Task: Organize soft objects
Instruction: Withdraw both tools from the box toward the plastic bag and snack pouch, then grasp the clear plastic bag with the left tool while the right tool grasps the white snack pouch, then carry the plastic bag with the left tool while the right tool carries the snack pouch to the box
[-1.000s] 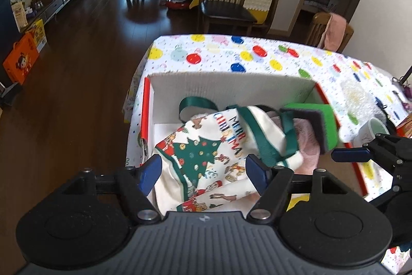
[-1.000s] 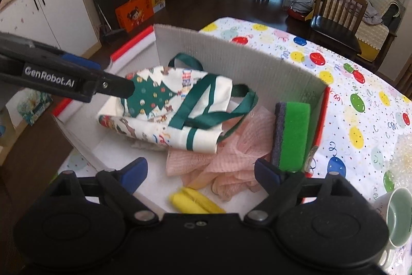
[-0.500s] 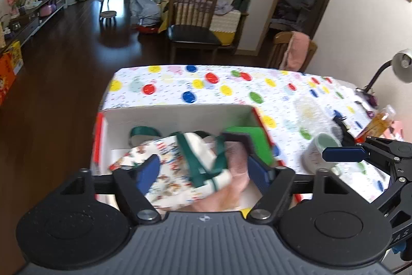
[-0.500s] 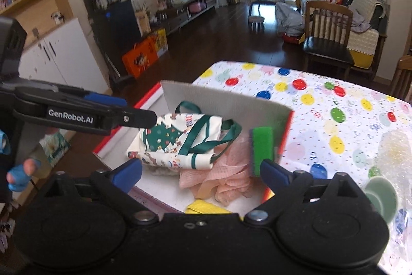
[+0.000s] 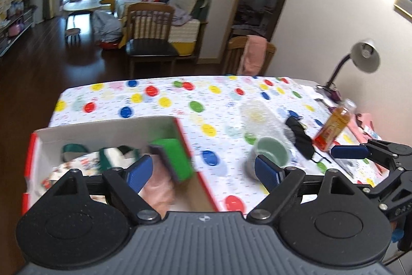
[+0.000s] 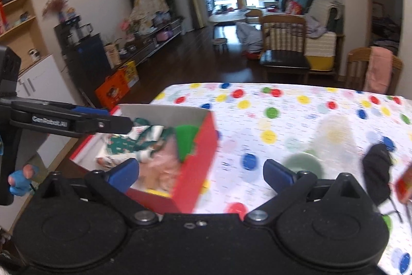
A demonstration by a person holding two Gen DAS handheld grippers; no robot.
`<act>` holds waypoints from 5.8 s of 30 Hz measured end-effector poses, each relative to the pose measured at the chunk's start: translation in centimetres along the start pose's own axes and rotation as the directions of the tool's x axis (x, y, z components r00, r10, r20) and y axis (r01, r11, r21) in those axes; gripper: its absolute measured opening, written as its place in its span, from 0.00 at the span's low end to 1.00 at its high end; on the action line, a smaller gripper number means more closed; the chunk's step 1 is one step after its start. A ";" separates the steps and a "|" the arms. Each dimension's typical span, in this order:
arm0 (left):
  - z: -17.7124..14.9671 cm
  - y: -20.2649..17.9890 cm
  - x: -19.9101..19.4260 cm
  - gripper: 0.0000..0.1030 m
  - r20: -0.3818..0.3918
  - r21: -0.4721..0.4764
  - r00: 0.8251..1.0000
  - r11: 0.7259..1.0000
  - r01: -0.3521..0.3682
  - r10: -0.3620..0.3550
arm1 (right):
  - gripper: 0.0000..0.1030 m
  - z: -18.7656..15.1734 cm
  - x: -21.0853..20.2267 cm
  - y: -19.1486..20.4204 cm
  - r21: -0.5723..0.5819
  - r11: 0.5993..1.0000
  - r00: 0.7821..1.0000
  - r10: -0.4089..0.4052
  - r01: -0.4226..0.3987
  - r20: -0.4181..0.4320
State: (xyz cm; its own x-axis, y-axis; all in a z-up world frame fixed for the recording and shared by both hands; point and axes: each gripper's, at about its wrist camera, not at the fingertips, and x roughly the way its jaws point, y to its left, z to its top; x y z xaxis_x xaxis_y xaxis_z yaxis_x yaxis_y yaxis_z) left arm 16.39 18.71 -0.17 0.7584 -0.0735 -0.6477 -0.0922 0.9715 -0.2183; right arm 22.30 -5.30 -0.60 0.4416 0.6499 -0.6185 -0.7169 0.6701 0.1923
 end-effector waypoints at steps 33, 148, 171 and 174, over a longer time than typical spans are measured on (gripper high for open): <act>-7.6 -21.9 15.7 1.00 -0.091 0.122 0.996 0.992 0.024 -0.013 | 1.00 -12.0 -6.1 -32.4 0.189 0.892 0.905 -0.376 0.411 -0.198; -6.1 -1.7 -1.5 0.20 0.058 -0.059 0.991 0.991 -0.117 0.121 | 0.55 2.6 1.9 0.8 -0.074 0.997 0.998 -0.013 0.008 -0.067; -7.4 9.9 0.3 0.20 -0.084 -0.217 0.946 0.921 -0.325 0.314 | 0.55 4.7 14.6 10.6 -0.212 0.977 0.980 -0.010 -0.033 -0.200; -7.6 10.5 0.8 0.20 -0.091 -0.222 0.939 0.912 -0.344 0.332 | 0.55 4.7 15.9 11.6 -0.238 0.971 0.976 -0.021 -0.032 -0.218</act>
State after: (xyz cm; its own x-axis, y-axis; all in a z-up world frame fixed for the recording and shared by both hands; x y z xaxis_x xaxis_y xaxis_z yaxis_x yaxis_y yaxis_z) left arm 11.13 27.16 -8.56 0.6229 0.2331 -0.7467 -0.4881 0.8618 -0.1381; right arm 23.52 14.53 -4.64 0.3285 0.5417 -0.7737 -0.8384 0.5445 0.0252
